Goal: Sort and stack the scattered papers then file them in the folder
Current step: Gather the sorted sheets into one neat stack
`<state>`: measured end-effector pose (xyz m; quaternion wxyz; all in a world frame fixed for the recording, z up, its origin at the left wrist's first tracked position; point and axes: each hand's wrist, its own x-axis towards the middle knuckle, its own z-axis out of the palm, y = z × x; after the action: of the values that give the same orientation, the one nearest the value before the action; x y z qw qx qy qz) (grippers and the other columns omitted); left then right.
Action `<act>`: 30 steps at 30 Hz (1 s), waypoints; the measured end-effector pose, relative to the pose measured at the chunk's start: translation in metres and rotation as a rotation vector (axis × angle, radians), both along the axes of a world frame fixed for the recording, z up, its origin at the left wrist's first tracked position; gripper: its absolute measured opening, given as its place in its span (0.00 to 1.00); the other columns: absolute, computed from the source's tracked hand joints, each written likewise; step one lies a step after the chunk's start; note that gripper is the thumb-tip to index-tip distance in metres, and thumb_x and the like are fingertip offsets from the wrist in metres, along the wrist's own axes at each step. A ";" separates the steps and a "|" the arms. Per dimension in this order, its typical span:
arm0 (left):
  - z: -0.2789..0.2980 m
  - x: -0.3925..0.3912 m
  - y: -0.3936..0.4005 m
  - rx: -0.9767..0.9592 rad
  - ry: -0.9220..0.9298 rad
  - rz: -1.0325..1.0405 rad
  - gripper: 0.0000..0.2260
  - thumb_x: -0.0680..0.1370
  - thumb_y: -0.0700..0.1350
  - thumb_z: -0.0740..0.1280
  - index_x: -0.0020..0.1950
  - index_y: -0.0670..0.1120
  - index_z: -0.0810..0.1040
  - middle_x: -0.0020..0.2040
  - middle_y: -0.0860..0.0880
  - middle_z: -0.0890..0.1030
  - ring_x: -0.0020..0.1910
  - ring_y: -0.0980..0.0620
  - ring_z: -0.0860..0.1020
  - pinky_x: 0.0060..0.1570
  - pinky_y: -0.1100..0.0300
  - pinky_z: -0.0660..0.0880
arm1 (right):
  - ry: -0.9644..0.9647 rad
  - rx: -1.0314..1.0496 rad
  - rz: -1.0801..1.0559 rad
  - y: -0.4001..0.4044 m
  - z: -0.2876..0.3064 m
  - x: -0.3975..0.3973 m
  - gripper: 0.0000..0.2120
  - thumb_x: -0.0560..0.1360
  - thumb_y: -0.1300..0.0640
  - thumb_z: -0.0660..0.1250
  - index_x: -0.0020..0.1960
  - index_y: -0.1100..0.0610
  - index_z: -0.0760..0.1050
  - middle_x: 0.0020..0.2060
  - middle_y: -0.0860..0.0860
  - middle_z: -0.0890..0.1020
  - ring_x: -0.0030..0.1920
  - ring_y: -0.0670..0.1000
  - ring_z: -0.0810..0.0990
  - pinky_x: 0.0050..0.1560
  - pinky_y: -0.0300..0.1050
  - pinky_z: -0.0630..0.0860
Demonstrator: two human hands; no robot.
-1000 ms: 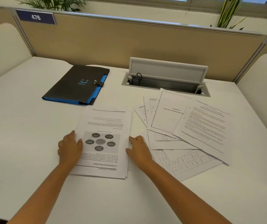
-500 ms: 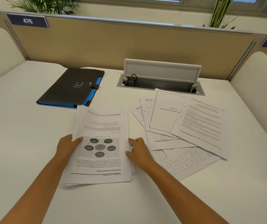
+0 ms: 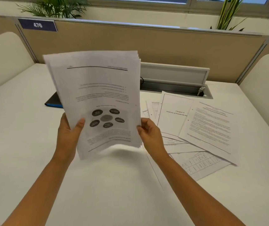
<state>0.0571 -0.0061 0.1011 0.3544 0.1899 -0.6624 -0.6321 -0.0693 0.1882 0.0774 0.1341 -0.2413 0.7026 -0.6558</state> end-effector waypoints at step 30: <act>-0.080 0.012 -0.010 -0.270 -0.790 0.251 0.20 0.75 0.37 0.65 0.67 0.40 0.69 0.60 0.35 0.74 0.56 0.37 0.75 0.55 0.47 0.71 | -0.162 0.488 0.146 0.003 -0.051 0.034 0.23 0.73 0.60 0.65 0.66 0.52 0.65 0.52 0.47 0.77 0.44 0.41 0.75 0.33 0.24 0.71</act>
<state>0.0689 -0.0166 0.0212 0.1693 0.4480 -0.7957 -0.3707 -0.0349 0.1915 0.0264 0.2912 -0.1987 0.8075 -0.4729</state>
